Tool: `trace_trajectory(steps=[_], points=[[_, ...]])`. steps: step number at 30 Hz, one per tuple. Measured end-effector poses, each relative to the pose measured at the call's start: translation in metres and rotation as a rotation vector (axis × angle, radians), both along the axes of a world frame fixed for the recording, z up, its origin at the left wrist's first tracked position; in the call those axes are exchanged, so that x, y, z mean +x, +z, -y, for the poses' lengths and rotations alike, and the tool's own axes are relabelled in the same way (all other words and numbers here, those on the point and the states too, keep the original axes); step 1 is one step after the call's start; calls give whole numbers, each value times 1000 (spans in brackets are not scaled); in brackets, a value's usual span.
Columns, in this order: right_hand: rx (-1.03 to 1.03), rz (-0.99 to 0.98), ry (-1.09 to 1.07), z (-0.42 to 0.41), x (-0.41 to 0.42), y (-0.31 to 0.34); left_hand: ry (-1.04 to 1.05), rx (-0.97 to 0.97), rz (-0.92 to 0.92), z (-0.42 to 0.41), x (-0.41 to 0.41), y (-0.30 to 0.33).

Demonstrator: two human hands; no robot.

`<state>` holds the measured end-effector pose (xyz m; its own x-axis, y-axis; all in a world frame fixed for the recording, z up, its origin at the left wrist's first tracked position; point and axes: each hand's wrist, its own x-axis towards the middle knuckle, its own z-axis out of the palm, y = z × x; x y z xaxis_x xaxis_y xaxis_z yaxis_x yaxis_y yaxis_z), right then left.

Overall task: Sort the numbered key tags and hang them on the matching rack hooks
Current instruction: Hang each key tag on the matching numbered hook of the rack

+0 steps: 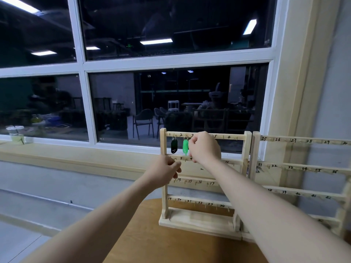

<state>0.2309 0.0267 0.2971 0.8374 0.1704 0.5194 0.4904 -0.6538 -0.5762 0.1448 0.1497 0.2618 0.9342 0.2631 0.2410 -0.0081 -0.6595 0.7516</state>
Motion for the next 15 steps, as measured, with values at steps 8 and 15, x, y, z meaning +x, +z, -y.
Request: trace_trajectory(steps=[8,15], points=[[2,-50,61,52,-8,-23,-59,9,2,19,-5,-9],[-8,-251,4,187,-34,-91,-195,-41,-104,74,11,-66]])
